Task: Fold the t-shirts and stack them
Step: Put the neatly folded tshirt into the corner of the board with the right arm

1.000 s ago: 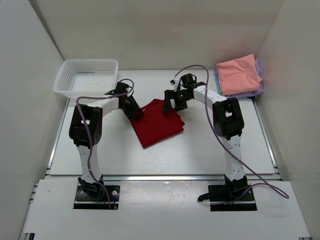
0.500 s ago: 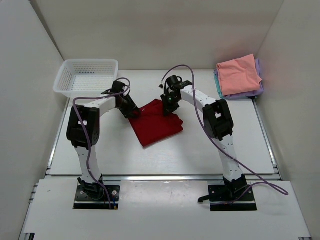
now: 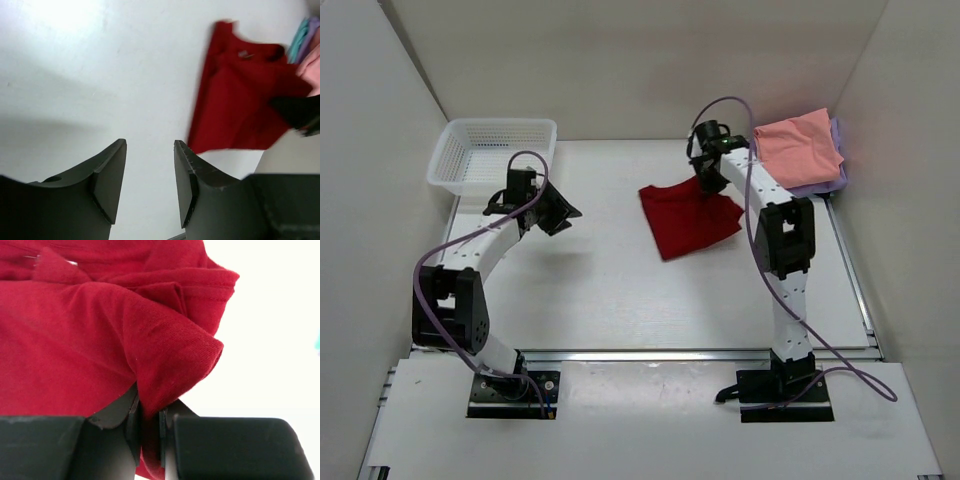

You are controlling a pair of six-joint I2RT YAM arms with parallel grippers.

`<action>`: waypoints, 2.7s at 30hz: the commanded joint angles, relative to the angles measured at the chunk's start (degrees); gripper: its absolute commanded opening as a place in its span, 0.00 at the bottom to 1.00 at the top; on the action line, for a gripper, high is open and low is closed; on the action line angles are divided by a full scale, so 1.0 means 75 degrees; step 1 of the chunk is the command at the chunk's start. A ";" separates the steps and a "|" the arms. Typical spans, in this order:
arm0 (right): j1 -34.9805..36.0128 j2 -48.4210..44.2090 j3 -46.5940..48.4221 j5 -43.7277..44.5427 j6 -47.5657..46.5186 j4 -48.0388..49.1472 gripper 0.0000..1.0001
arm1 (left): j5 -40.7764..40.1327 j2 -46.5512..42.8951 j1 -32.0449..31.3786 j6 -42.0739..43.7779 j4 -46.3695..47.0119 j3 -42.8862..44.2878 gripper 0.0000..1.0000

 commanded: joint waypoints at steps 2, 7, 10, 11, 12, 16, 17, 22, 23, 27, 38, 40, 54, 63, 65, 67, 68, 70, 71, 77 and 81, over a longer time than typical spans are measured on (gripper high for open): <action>-0.0414 -0.1060 -0.0046 0.2020 -0.1155 0.0917 0.00 | 0.0062 -0.0465 -0.0068 0.0094 0.0630 -0.0912 0.54; -0.0626 -0.1646 -0.0761 0.3005 -0.1953 0.2592 0.00 | 0.0062 -0.0782 0.0061 0.0293 0.0935 -0.1604 0.53; -0.0906 -0.1869 -0.0880 0.3252 -0.2375 0.3250 0.01 | 0.0038 -0.0969 0.0119 0.0457 0.0947 -0.1886 0.54; -0.1047 -0.1916 -0.0810 0.3265 -0.2399 0.3460 0.00 | 0.0050 -0.1051 0.0143 0.0492 0.0912 -0.1934 0.54; -0.1176 -0.1882 -0.0704 0.3230 -0.2527 0.3544 0.00 | 0.0003 -0.1110 0.0166 0.0550 0.0888 -0.1946 0.54; -0.1761 -0.1799 -0.0469 0.3323 -0.2996 0.4082 0.00 | -0.0102 -0.1286 0.0167 0.0808 0.0772 -0.2191 0.54; -0.1879 -0.1776 -0.0469 0.3265 -0.2985 0.4165 0.00 | -0.0126 -0.1333 0.0167 0.0832 0.0736 -0.2296 0.55; -0.2606 -0.1613 -0.0411 0.3171 -0.3090 0.4821 0.00 | -0.0196 -0.1684 0.0190 0.0844 0.0876 -0.2813 0.55; -0.2827 -0.1589 -0.0376 0.3136 -0.3102 0.5007 0.00 | -0.0243 -0.1696 0.0178 0.0855 0.0900 -0.2883 0.55; -0.3274 -0.1238 0.0011 0.2902 -0.2939 0.5256 0.00 | -0.0302 -0.1743 0.0096 0.0832 0.0970 -0.3105 0.55; -0.3860 -0.0183 0.1850 0.2140 -0.2236 0.5021 0.00 | -0.0360 -0.1321 -0.0197 0.0715 0.1041 -0.2954 0.55; -0.3908 0.0028 0.1945 0.1906 -0.2014 0.4986 0.00 | -0.0360 -0.1240 -0.0244 0.0750 0.1052 -0.2919 0.55; -0.4294 0.1025 0.2683 0.2642 0.0446 0.4880 0.00 | -0.0478 -0.0654 -0.0349 0.0703 0.1134 -0.2661 0.55; -0.4493 0.1224 0.2906 0.3558 0.1373 0.4986 0.00 | -0.0548 -0.0326 -0.0525 0.0481 0.1240 -0.2555 0.55; -0.4517 0.1294 0.2918 0.3568 0.1502 0.4939 0.00 | -0.0548 -0.0267 -0.0560 0.0457 0.1298 -0.2415 0.54; -0.4598 0.1365 0.2930 0.3582 0.1690 0.4892 0.00 | -0.0548 -0.0185 -0.0618 0.0457 0.1240 -0.2368 0.54; -0.4645 0.1411 0.2918 0.3453 0.1795 0.4927 0.00 | -0.0548 -0.0173 -0.0630 0.0445 0.1217 -0.2321 0.54; -0.4716 0.1482 0.2941 0.3312 0.1866 0.5044 0.18 | -0.0653 -0.0173 -0.0665 0.0434 0.1193 -0.2274 0.55; -0.4728 0.1528 0.3034 0.3230 0.1878 0.5056 0.28 | -0.0677 -0.0173 -0.0631 0.0410 0.1193 -0.2251 0.55; -0.4529 0.1260 0.3690 0.3241 0.1609 0.4729 1.00 | -0.0653 -0.0407 -0.0677 0.0398 0.1029 -0.2169 0.79; -0.4189 0.0442 0.3541 0.3020 0.1200 0.4237 0.99 | -0.0806 -0.0840 -0.0689 0.0562 0.0573 -0.1795 0.98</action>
